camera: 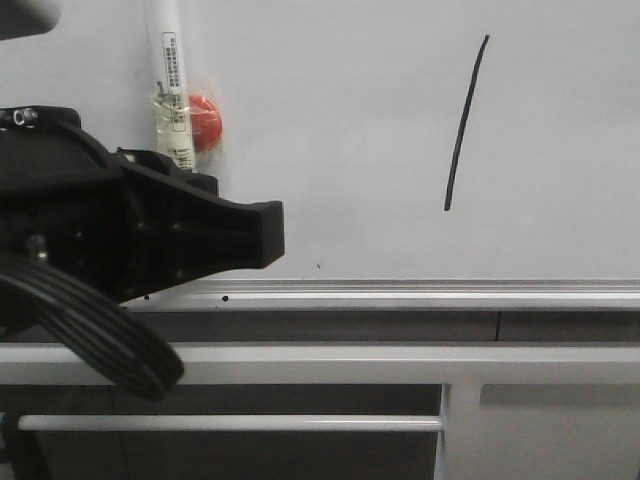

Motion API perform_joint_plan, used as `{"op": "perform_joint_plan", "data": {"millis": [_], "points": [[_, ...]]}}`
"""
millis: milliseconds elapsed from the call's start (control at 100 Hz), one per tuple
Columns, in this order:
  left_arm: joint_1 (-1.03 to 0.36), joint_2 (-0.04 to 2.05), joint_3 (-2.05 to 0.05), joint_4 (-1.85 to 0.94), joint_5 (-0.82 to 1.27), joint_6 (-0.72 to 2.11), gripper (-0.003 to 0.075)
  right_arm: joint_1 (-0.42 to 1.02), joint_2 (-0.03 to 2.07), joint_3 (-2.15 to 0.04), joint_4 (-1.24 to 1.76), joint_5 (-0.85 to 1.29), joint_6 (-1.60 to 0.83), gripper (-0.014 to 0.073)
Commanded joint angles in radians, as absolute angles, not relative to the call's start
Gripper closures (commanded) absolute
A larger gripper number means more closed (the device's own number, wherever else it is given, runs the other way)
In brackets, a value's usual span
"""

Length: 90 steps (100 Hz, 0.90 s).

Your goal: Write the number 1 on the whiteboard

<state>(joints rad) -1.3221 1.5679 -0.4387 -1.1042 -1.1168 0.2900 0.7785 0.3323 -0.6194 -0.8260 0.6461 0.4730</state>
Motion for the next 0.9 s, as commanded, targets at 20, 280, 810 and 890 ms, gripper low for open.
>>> {"op": "perform_joint_plan", "data": {"millis": [20,280,810,890], "points": [[-1.308,1.544,-0.469,-1.089,-1.324,0.282,0.0741,0.778,0.344,-0.643,-0.872,0.586,0.474,0.0654],[-1.308,1.544,-0.469,-1.068,-1.322,0.282,0.0672,0.778,0.344,-0.643,-0.872,0.594,0.474,0.0655],[-1.357,1.544,-0.465,-1.124,-1.338,0.284,0.037,0.778,0.344,-0.643,-0.873,0.605,0.474,0.0657],[-1.39,1.544,-0.448,-1.166,-1.384,0.284,0.037,0.778,0.344,-0.643,-0.873,0.61,0.474,0.0657]]}}
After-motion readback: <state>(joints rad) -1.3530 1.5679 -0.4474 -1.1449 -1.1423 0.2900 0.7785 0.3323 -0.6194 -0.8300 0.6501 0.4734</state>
